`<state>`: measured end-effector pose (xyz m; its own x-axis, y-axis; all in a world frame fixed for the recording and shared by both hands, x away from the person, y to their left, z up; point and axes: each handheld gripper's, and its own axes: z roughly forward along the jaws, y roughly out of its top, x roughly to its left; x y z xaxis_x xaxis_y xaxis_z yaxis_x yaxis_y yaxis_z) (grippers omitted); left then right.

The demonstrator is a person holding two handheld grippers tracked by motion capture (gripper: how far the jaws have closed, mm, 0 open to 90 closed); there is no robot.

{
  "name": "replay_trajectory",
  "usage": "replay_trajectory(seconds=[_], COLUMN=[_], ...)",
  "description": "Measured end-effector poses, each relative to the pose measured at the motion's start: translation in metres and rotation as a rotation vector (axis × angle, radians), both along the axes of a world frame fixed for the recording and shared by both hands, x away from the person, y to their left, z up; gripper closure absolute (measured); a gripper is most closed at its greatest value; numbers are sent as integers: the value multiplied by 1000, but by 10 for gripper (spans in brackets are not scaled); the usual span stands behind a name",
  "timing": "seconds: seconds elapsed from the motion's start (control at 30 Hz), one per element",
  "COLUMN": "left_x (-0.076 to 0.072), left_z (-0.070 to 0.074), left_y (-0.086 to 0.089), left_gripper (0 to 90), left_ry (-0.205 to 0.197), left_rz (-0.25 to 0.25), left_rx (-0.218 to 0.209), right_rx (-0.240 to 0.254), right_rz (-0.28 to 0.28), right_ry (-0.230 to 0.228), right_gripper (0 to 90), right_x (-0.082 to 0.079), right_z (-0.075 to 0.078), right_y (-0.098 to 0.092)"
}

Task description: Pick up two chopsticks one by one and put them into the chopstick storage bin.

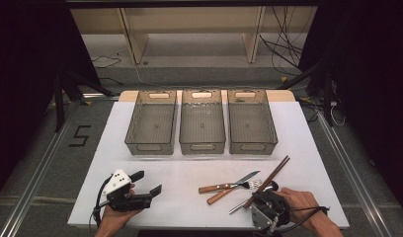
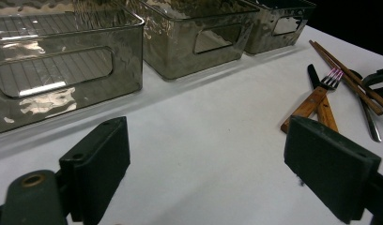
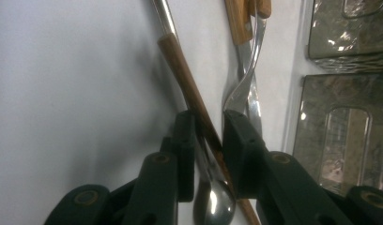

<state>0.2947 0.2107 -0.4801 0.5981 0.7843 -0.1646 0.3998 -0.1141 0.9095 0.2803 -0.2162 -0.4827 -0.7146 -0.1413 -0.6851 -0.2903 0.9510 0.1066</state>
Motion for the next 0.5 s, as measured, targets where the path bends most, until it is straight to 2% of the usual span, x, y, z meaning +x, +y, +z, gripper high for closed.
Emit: replay_trajectory(seconds=[0.33,0.4,0.47,0.5], left_x=[0,0,0,0], left_z=[0,0,0,0], left_y=[0,0,0,0], left_gripper=[143,143,143,144], left_ry=[2,3,3,3], left_rz=[-3,-3,-3,-3], left_rx=[4,2,2,2], right_rx=[-37,-59,-70,-86], right_rz=[49,84,89,108], right_ry=[-70,-112,-120,-146], right_gripper=[803,821,826,838], right_x=[-4,-5,-6,-7], right_z=[0,0,0,0], right_y=[1,3,3,4])
